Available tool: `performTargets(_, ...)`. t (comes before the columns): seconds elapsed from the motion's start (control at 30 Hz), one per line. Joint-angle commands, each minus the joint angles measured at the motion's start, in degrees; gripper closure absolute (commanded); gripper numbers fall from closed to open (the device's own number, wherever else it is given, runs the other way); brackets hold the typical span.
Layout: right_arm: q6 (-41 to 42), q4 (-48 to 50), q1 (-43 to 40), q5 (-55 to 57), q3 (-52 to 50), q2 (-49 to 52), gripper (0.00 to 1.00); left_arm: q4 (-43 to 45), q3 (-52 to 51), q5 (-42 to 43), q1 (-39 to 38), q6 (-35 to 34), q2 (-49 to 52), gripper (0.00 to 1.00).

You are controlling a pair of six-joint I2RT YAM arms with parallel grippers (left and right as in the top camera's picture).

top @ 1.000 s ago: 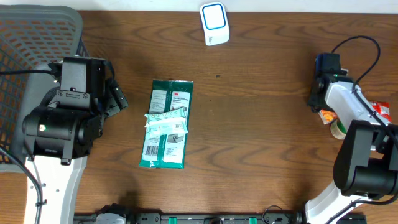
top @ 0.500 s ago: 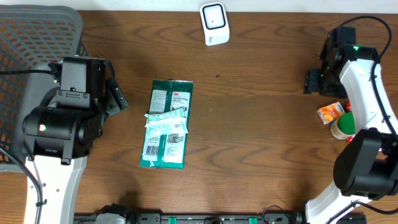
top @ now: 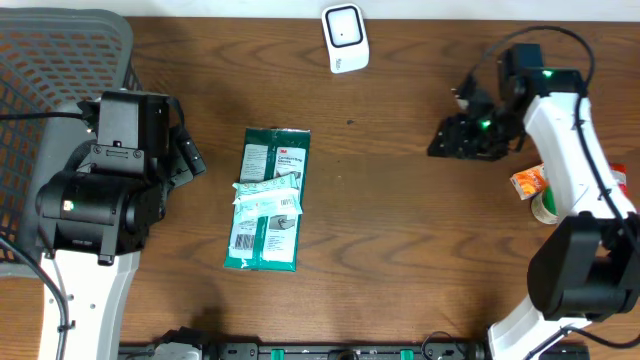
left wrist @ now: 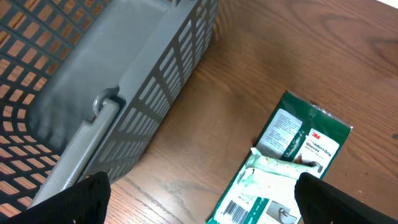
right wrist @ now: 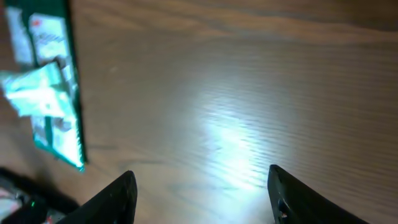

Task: Scan the item barcode
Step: 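Release the pack and move the right gripper left over the wipes, then lower the right gripper and grasp the mint-green wipes packet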

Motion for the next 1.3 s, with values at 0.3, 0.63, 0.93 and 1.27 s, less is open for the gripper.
performTargets(0.3,6.6,4.3,17.9,-2.2,-0.5,-5.4,0.29,-0.2,0.3,-1.0,0.3,-0.1,-0.1,0.05)
performTargets(0.63,22.6,30.6,35.3,-0.4,-12.2,-5.1,0.01,-0.2,0.3,-1.0,0.3,-0.1,-0.1,0.05)
performTargets(0.93,23.3,42.2,43.6,3.0,-19.4,-1.8,0.09,-0.2,0.3,-1.0,0.3,-0.1,-0.1,0.05)
performTargets(1.27,17.5,28.6,42.8,5.9,-1.3,-0.9,0.06,-0.2,0.3,-1.0,0.3,-0.1,-0.1,0.05)
